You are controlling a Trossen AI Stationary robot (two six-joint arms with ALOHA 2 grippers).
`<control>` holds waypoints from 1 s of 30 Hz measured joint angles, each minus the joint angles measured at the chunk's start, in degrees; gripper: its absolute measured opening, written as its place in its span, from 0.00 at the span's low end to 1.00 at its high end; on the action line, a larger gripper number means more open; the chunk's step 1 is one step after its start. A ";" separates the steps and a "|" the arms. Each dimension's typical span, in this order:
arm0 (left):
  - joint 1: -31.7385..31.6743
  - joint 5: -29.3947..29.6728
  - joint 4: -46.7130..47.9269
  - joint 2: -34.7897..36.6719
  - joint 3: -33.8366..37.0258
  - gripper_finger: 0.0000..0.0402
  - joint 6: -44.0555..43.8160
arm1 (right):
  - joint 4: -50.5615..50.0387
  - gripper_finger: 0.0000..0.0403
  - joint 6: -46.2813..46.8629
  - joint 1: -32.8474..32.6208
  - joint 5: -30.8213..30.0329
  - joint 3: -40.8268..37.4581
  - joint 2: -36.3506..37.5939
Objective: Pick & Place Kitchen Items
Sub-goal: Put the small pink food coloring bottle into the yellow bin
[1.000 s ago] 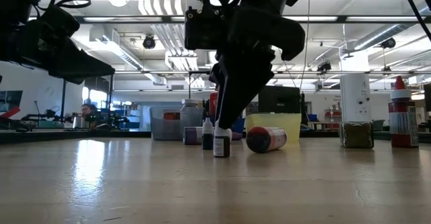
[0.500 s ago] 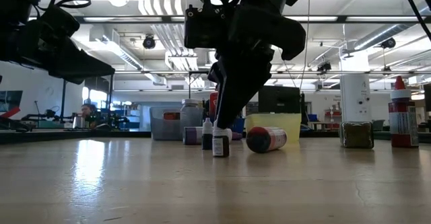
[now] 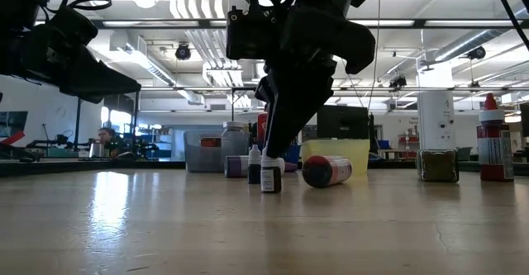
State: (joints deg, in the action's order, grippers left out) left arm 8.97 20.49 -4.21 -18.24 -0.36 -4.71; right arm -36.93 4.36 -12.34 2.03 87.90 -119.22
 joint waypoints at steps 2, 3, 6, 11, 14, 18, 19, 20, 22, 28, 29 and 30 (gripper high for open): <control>-0.02 0.00 0.02 0.00 0.00 0.27 0.00 | 0.00 0.14 0.00 0.00 0.01 0.00 0.00; 0.00 0.00 0.00 0.00 0.00 0.27 0.00 | 0.00 0.15 0.00 0.00 0.01 0.00 0.00; -0.01 0.00 0.01 0.00 0.00 0.27 0.00 | 0.00 0.15 0.00 0.00 0.02 0.00 0.00; 0.00 0.00 0.02 0.00 0.00 0.27 0.00 | -0.08 0.13 0.04 0.00 0.02 0.00 0.01; 0.00 0.00 0.00 -0.02 0.00 0.27 0.00 | -0.76 0.14 0.00 0.02 0.04 -0.04 0.41; 0.00 0.00 0.02 -0.01 0.00 0.27 -0.01 | -2.81 0.15 -0.01 0.07 -0.60 -0.07 2.47; 0.00 0.00 0.00 -0.02 0.00 0.27 0.00 | -3.34 0.15 -0.06 0.18 -0.66 -0.05 3.26; -0.01 0.00 0.02 -0.02 0.00 0.27 0.00 | -4.23 0.15 -0.11 0.29 -0.68 -0.04 4.08; 0.00 0.00 0.01 -0.01 0.00 0.27 0.00 | -5.31 0.14 -0.20 0.59 -1.28 -0.04 5.73; 0.00 0.00 0.22 -0.04 0.00 0.27 0.00 | -10.31 0.13 -0.40 2.60 -5.86 -0.13 12.36; -0.01 0.00 0.22 -0.04 0.00 0.27 0.00 | -11.45 0.14 -0.17 3.17 -6.78 -0.20 13.55; 0.00 0.00 0.22 -0.07 0.00 0.27 0.00 | -12.53 0.14 -0.05 3.84 -7.60 -0.29 14.61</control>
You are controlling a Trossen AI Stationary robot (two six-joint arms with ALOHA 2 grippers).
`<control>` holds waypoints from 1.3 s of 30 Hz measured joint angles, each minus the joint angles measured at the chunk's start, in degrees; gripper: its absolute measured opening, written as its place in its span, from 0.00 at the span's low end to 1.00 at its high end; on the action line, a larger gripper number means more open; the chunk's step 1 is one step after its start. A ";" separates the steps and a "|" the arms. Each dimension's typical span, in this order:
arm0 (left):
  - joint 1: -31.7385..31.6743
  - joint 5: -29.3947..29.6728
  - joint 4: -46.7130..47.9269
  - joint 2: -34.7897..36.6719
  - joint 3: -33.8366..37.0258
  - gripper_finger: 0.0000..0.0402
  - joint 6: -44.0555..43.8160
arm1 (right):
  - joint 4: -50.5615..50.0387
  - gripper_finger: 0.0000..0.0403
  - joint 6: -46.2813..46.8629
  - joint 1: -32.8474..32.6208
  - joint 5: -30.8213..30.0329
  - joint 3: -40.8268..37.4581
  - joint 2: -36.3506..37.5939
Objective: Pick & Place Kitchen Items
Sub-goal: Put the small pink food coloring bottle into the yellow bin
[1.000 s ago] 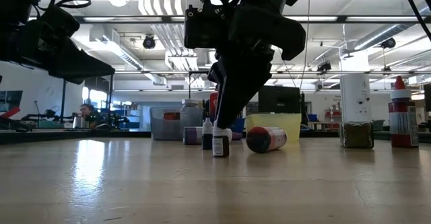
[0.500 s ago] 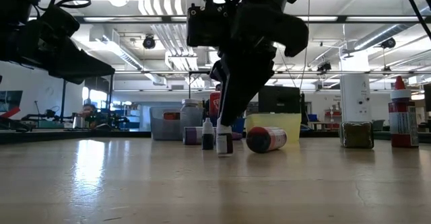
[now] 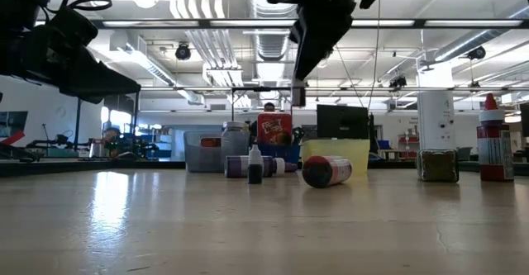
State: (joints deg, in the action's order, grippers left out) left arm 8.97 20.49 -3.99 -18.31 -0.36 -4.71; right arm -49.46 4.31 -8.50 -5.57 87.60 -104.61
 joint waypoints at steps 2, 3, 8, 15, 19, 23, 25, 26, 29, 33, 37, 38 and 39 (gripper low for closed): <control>0.00 0.00 0.01 -0.07 0.00 0.27 -0.01 | -1.96 0.15 0.07 1.64 -0.89 -0.07 2.10; 0.00 0.00 0.02 -0.08 0.00 0.27 0.00 | -2.85 0.15 0.08 2.60 -0.91 -0.07 3.26; -0.01 0.00 0.04 -0.19 0.00 0.27 0.00 | -5.70 0.13 0.03 8.66 -1.04 -0.43 8.49; 0.00 0.00 0.07 -0.21 0.00 0.27 0.00 | -5.67 0.14 -0.32 20.39 -1.04 -2.14 13.30; -0.01 0.00 0.09 -0.19 0.00 0.27 -0.01 | -5.67 0.15 -1.07 27.45 -0.95 -4.23 14.40; 0.00 0.00 0.09 -0.19 0.00 0.27 0.00 | -3.51 0.13 -1.70 33.44 -0.20 -6.45 14.46; 0.00 0.00 0.09 -0.21 0.00 0.27 0.00 | -0.17 0.13 -1.95 35.77 0.83 -8.07 14.46; 0.00 0.00 0.09 -0.20 0.00 0.27 0.00 | 1.72 0.13 -2.21 36.98 2.10 -9.00 14.46; 0.00 0.00 0.11 -0.20 0.00 0.27 0.00 | 7.97 0.14 -2.67 39.65 5.16 -12.14 14.46; -0.02 0.00 0.11 -0.21 0.00 0.27 0.00 | 13.74 0.15 -3.16 41.96 5.81 -16.09 14.46; 0.00 0.00 0.11 -0.20 0.00 0.27 0.00 | 16.58 0.14 -3.97 44.17 5.91 -18.37 14.46; 0.00 0.00 0.11 -0.19 0.00 0.27 0.00 | 17.45 0.14 -4.04 44.73 6.00 -18.65 14.46; 0.00 0.00 0.11 -0.20 0.00 0.27 0.00 | 18.22 0.13 -4.09 45.20 6.00 -18.85 14.46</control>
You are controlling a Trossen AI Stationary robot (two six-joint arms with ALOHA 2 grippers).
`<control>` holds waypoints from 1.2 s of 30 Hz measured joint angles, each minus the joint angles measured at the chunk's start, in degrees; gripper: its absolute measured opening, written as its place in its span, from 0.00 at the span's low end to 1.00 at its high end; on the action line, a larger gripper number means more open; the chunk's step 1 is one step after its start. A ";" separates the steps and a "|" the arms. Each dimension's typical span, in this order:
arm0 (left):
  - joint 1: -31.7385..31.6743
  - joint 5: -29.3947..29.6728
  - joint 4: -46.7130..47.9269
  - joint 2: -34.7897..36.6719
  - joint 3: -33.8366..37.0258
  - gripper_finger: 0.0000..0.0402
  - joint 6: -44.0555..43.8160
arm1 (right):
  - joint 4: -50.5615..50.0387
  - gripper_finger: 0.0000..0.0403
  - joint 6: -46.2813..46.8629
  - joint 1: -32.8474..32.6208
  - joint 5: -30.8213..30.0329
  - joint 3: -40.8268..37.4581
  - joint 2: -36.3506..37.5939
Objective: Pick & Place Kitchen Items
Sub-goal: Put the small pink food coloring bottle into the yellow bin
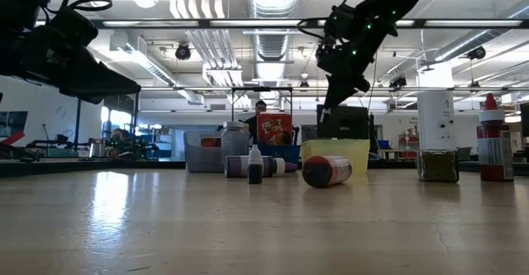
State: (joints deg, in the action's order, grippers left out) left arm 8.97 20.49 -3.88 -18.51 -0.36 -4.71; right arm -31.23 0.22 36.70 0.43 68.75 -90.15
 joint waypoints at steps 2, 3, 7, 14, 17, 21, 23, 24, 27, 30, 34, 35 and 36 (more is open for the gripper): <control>-0.02 0.00 0.00 -0.02 0.00 0.27 0.00 | 1.00 0.13 -0.21 0.95 0.01 -0.22 -0.01; 0.00 0.00 0.00 0.00 0.00 0.27 0.00 | 1.31 0.14 -0.30 1.27 0.01 -0.22 -0.23; -0.01 0.00 0.02 -0.02 0.00 0.27 0.00 | 1.46 0.14 -1.12 2.19 2.24 1.34 -3.33; 0.00 0.00 0.02 -0.01 0.00 0.27 0.00 | 1.36 0.14 -2.94 3.07 3.12 6.12 -9.21; -0.01 0.00 0.02 -0.01 0.00 0.27 0.00 | 1.30 0.15 -2.98 3.17 3.10 6.64 -10.25; -0.02 0.00 0.02 -0.02 0.00 0.27 0.00 | 1.64 0.15 -3.68 3.30 3.12 6.64 -11.96; -0.02 0.00 0.02 -0.02 0.00 0.27 0.00 | 1.83 0.14 -3.81 3.64 3.27 6.66 -13.09; -0.01 0.00 0.02 -0.02 0.00 0.27 0.00 | 1.88 0.14 -4.01 3.72 3.22 6.70 -13.70; -0.02 0.00 0.02 -0.02 0.00 0.27 0.00 | 1.90 0.14 -4.31 4.05 3.15 6.89 -14.75; -0.02 0.00 0.02 -0.02 0.00 0.27 0.00 | 2.31 0.16 -4.33 4.08 3.23 7.01 -15.63; 0.00 0.00 0.02 -0.02 0.00 0.27 0.00 | 3.40 0.15 -4.50 4.09 4.58 6.99 -16.79; 0.00 0.00 0.02 -0.02 0.00 0.27 0.00 | 3.70 0.15 -4.54 4.09 4.84 6.99 -17.00; -0.01 0.00 0.02 -0.02 0.01 0.27 0.00 | 4.24 0.14 -4.63 4.14 4.91 6.99 -17.18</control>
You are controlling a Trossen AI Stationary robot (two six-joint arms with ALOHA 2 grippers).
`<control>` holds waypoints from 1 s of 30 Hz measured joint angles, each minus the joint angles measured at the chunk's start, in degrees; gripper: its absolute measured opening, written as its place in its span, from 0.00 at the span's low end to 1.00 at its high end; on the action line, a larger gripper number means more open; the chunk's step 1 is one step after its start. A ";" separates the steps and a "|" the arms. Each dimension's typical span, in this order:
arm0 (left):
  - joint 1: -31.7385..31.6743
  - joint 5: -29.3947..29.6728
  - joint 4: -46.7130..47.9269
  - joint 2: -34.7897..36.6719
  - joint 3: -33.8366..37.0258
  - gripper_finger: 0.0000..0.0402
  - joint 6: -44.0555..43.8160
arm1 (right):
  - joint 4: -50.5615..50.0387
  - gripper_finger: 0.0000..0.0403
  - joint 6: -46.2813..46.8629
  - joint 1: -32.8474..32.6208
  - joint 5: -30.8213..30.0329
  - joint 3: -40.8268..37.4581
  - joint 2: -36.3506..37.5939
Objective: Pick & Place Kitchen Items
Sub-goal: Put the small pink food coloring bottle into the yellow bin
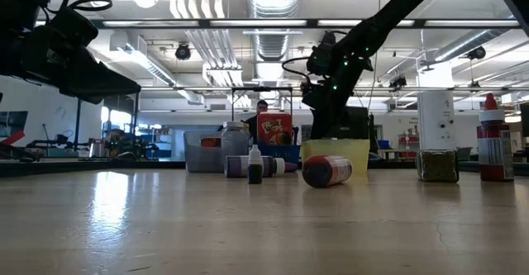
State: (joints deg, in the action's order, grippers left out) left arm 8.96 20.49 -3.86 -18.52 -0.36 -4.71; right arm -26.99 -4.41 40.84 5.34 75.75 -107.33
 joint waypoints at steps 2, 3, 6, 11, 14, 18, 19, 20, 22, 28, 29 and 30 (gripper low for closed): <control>0.01 0.00 0.00 0.00 -0.01 0.27 0.00 | -0.07 0.14 -0.04 0.00 0.14 0.02 -0.46; 0.00 0.00 0.00 0.00 -0.01 0.27 0.00 | -0.16 0.14 0.07 0.00 0.22 0.00 -0.68; 0.01 0.00 0.00 0.00 -0.01 0.27 -0.01 | -0.01 0.15 0.15 -0.04 0.81 0.00 -1.32; 0.01 0.00 0.00 0.00 -0.01 0.27 0.00 | -0.18 0.16 0.18 -0.07 0.80 0.00 -2.90; 0.01 0.00 0.00 0.00 -0.01 0.27 0.00 | -0.12 0.15 0.13 -0.07 0.79 0.00 -3.79; -0.01 0.00 0.00 0.00 -0.01 0.27 0.00 | -0.07 0.14 0.01 -0.07 0.80 0.00 -4.51; 0.01 0.00 0.00 0.00 -0.01 0.27 0.00 | -0.03 0.14 -0.04 -0.07 0.83 0.00 -4.51; 0.01 0.00 0.00 0.00 -0.01 0.27 0.00 | -0.08 0.14 -0.04 -0.07 0.81 0.00 -4.53; 0.01 0.00 0.00 0.00 -0.01 0.27 -0.01 | -0.07 0.16 -0.06 -0.07 0.81 0.00 -4.55; 0.01 0.00 0.00 0.00 -0.01 0.27 0.00 | -0.08 0.22 -0.09 -0.07 0.81 0.00 -4.55; 0.01 0.00 0.00 0.00 -0.01 0.27 0.00 | -0.10 0.23 -0.09 -0.07 0.82 0.00 -4.55; 0.01 0.00 0.00 0.00 -0.01 0.27 0.00 | -0.08 0.23 -0.09 -0.07 0.81 0.00 -4.55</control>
State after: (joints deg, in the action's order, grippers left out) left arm 8.97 20.49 -3.86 -18.52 -0.36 -4.71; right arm -27.08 -4.49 40.77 6.15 75.75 -111.87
